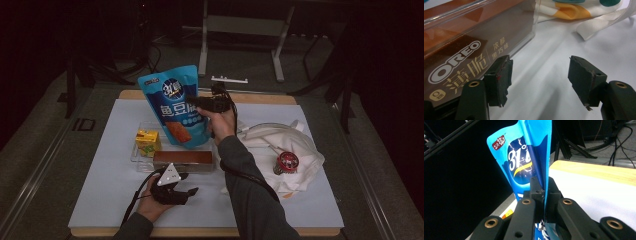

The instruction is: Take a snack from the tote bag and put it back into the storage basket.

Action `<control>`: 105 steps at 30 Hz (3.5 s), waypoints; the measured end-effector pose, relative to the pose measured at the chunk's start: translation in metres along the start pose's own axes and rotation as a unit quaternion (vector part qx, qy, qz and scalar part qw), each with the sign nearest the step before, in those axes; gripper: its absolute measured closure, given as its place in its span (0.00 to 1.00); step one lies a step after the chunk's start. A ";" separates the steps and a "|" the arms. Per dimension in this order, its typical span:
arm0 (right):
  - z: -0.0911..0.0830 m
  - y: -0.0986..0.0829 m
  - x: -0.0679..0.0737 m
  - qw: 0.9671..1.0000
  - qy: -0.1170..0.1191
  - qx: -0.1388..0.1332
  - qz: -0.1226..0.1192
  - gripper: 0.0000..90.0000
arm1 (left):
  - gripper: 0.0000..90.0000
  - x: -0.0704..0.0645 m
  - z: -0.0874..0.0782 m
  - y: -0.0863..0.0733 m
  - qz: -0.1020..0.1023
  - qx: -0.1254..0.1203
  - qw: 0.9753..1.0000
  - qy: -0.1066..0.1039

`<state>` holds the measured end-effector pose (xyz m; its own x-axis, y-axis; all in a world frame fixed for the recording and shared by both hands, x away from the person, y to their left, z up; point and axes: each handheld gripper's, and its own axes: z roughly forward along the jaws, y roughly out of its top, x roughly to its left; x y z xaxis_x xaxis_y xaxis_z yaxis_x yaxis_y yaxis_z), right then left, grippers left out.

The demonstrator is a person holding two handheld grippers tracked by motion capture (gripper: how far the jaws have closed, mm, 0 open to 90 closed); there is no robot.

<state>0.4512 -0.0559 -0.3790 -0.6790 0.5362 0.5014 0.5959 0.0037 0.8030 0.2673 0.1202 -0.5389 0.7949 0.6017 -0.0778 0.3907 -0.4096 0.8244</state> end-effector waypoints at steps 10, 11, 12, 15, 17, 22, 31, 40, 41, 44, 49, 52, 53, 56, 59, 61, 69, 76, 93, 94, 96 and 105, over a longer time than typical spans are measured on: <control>0.017 -0.024 -0.011 1.000 -0.012 0.002 0.000 0.96 | 0.39 -0.001 0.000 0.000 -0.001 -0.002 1.000 -0.001; 0.015 -0.027 -0.014 1.000 -0.012 -0.004 0.002 0.96 | 0.39 -0.001 0.000 0.000 0.000 -0.002 1.000 -0.001; 0.013 -0.028 -0.017 1.000 -0.008 -0.008 0.007 0.96 | 0.39 -0.001 0.000 0.000 0.000 -0.002 1.000 -0.001; 0.005 -0.029 -0.022 1.000 -0.013 0.006 -0.010 0.94 | 0.39 -0.001 0.000 0.000 -0.001 -0.001 1.000 -0.001; -0.002 -0.029 -0.023 0.999 -0.015 0.018 -0.027 0.93 | 0.39 -0.001 0.000 0.000 -0.001 0.000 1.000 -0.001; -0.018 -0.036 -0.025 0.995 -0.025 0.050 -0.078 0.87 | 0.39 -0.001 0.001 0.000 -0.001 0.001 1.000 0.001; -0.038 -0.056 -0.028 0.982 -0.047 0.100 -0.156 0.75 | 0.39 -0.001 0.001 0.000 -0.002 0.002 1.000 0.001; -0.039 -0.067 -0.032 0.975 -0.067 0.135 -0.163 0.71 | 0.39 -0.001 0.001 0.000 -0.001 0.003 1.000 0.001; -0.039 -0.068 -0.031 0.974 -0.071 0.139 -0.165 0.72 | 0.39 -0.001 0.001 0.000 -0.002 0.004 1.000 0.001; -0.035 -0.073 -0.027 0.970 -0.086 0.140 -0.179 0.76 | 0.39 -0.001 0.001 0.000 -0.001 0.005 1.000 0.001; -0.026 -0.074 -0.023 0.972 -0.094 0.132 -0.169 0.77 | 0.39 -0.001 0.002 0.000 -0.001 0.008 1.000 0.002; -0.019 -0.075 -0.019 0.973 -0.092 0.128 -0.169 0.76 | 0.39 -0.001 0.002 0.000 0.000 0.009 1.000 0.001; -0.018 -0.075 -0.018 0.973 -0.091 0.129 -0.168 0.75 | 0.39 -0.001 0.002 0.000 0.000 0.008 1.000 0.001; -0.016 -0.073 -0.018 0.972 -0.089 0.135 -0.170 0.70 | 0.39 -0.001 0.002 0.000 0.001 0.007 1.000 0.000; -0.021 -0.071 -0.019 0.972 -0.078 0.140 -0.172 0.67 | 0.39 -0.001 0.002 0.000 0.001 0.007 1.000 0.000; -0.026 -0.070 -0.021 0.972 -0.077 0.140 -0.173 0.67 | 0.39 -0.001 0.002 0.000 0.000 0.007 1.000 0.000; -0.042 -0.070 -0.025 0.963 -0.077 0.164 -0.202 0.65 | 0.39 -0.001 0.002 0.001 0.000 0.011 1.000 0.002; -0.038 -0.070 -0.029 0.957 -0.105 0.179 -0.204 0.86 | 0.39 -0.001 0.003 0.001 0.000 0.012 1.000 0.002; -0.008 -0.065 -0.017 0.944 -0.158 0.198 -0.213 1.00 | 0.39 -0.001 0.003 0.001 0.000 0.014 1.000 0.002; -0.007 -0.065 -0.016 0.944 -0.158 0.197 -0.212 1.00 | 0.39 -0.001 0.003 0.001 0.001 0.014 1.000 0.002; -0.003 -0.065 -0.014 0.946 -0.156 0.196 -0.205 1.00 | 0.39 -0.001 0.003 0.001 0.001 0.014 1.000 0.002; 0.017 -0.068 0.000 0.946 -0.147 0.193 -0.215 0.99 | 0.39 -0.001 0.003 0.001 0.002 0.013 1.000 0.001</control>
<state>0.4182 -0.0414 -0.4391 -0.7793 0.6267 -0.0022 0.4425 0.5527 0.7062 0.2682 0.1171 -0.5396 0.7950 0.6022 -0.0732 0.4001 -0.4298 0.8094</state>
